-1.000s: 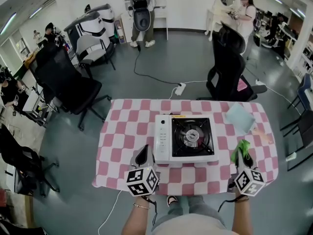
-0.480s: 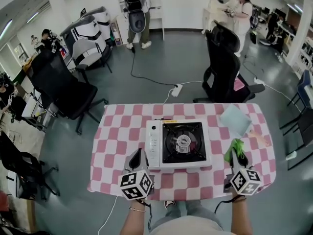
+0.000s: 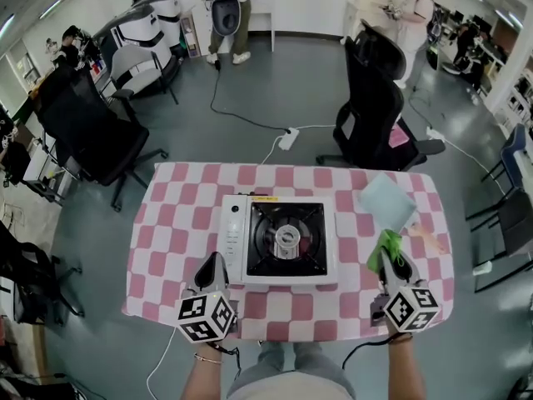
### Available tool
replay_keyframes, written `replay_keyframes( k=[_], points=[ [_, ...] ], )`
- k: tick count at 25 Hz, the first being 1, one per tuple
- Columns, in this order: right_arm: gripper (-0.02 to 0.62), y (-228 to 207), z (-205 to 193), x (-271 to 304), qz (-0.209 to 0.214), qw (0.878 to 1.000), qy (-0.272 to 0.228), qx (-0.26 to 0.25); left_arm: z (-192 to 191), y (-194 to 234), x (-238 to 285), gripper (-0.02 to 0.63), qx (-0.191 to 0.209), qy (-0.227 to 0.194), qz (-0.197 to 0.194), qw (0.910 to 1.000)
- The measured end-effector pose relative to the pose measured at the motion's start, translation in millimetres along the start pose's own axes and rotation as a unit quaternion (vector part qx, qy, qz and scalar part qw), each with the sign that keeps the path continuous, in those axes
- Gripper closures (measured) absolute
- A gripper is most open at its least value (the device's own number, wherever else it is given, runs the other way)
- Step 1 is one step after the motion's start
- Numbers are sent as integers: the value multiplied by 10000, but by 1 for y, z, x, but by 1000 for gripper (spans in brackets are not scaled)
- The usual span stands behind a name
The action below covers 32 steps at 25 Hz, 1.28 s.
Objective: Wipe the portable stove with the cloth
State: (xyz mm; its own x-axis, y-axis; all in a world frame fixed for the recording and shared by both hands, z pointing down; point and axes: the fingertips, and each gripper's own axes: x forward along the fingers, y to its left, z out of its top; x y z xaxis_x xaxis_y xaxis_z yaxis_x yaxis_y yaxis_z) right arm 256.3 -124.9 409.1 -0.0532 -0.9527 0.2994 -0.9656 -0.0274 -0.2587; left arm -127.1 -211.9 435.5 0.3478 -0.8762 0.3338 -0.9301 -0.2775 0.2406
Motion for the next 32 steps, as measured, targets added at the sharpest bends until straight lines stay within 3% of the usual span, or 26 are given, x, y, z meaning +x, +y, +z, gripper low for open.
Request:
replay_keyframes(
  k=[14,26,32],
  points=[
    [497,-14,-10,82,1085,9917,682,81,-12,-13,16,606,190,32,402,9990],
    [497,-11,-22,148,1945,9723,1189,-520,-22,-11,21,606,-5,83,759,9971],
    [497,-3,-33,175,2381,9553,1360,-1104,-22,-8,25,606,37,90,985,9951]
  ],
)
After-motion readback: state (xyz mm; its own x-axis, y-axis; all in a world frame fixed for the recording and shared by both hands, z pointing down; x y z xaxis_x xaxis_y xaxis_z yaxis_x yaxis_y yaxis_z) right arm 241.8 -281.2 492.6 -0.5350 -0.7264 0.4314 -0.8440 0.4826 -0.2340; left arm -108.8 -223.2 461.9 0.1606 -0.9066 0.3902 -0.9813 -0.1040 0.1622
